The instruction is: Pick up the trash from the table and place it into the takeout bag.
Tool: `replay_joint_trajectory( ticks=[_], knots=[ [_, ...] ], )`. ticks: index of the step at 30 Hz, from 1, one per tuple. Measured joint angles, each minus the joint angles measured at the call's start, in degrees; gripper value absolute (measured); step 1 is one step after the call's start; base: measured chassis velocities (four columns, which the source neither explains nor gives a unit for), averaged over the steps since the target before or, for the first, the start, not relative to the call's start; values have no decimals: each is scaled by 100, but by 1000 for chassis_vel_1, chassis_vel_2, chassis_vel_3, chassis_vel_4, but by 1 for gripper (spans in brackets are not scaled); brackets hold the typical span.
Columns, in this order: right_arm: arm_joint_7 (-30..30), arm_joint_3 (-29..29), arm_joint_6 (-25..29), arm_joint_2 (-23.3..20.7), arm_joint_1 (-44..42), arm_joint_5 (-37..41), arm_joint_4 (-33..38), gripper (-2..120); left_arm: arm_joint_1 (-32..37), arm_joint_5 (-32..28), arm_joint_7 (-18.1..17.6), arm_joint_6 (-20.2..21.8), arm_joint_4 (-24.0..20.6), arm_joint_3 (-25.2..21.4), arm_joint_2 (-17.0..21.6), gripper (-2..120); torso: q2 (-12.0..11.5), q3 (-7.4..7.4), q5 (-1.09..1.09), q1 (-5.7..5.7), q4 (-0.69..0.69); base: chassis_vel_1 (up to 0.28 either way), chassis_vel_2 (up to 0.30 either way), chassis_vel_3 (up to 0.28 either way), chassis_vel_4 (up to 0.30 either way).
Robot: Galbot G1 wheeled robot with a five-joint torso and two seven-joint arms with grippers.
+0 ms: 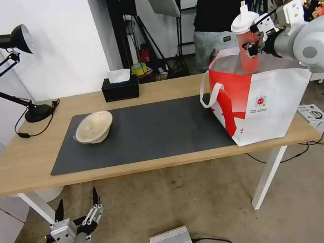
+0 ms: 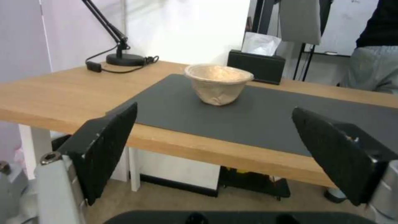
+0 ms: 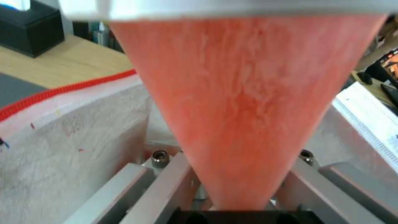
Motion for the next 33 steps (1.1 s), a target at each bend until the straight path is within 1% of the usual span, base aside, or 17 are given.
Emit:
replay_joint_trajectory(
  ticks=[8, 23, 25, 26, 27, 31, 32, 33],
  knots=[
    [-76, -238, 2, -177, 54, 48, 100, 3, 30, 11, 2, -15, -47, 8, -11, 100, 0, 0, 0, 0, 0, 0, 0, 0, 0],
    [15, -282, 5, -274, -41, 143, 234, 3, 50, 38, 2, -48, -53, -9, -25, 100, 0, 0, 0, 0, 0, 0, 0, 0, 0],
    [19, -293, 5, -295, -41, 140, 248, 7, 52, 33, 2, -49, -57, -13, -10, 100, 0, 0, 0, 0, 0, 0, 0, 0, 0],
    [20, -316, 5, -311, -25, 140, 261, 12, 53, 28, 2, -49, -62, -16, -1, 100, 0, 0, 0, 0, 0, 0, 0, 0, 0],
    [20, -316, 5, -311, -25, 140, 261, 12, 53, 28, 2, -49, -62, -16, -1, 100, 0, 0, 0, 0, 0, 0, 0, 0, 0],
    [11, -470, 6, -329, 138, 31, 295, 30, 43, 19, 2, -51, -57, -26, 19, 100, 0, 0, 0, 0, 0, 0, 0, 0, 0],
    [11, -470, 6, -329, 138, 31, 295, 30, 43, 19, 2, -51, -57, -26, 19, 100, 0, 0, 0, 0, 0, 0, 0, 0, 0],
    [8, -511, 6, -327, 191, -3, 305, 33, 42, 21, 2, -54, -52, -23, 19, 100, 0, 0, 0, 0, 0, 0, 0, 0, 0]
  ],
)
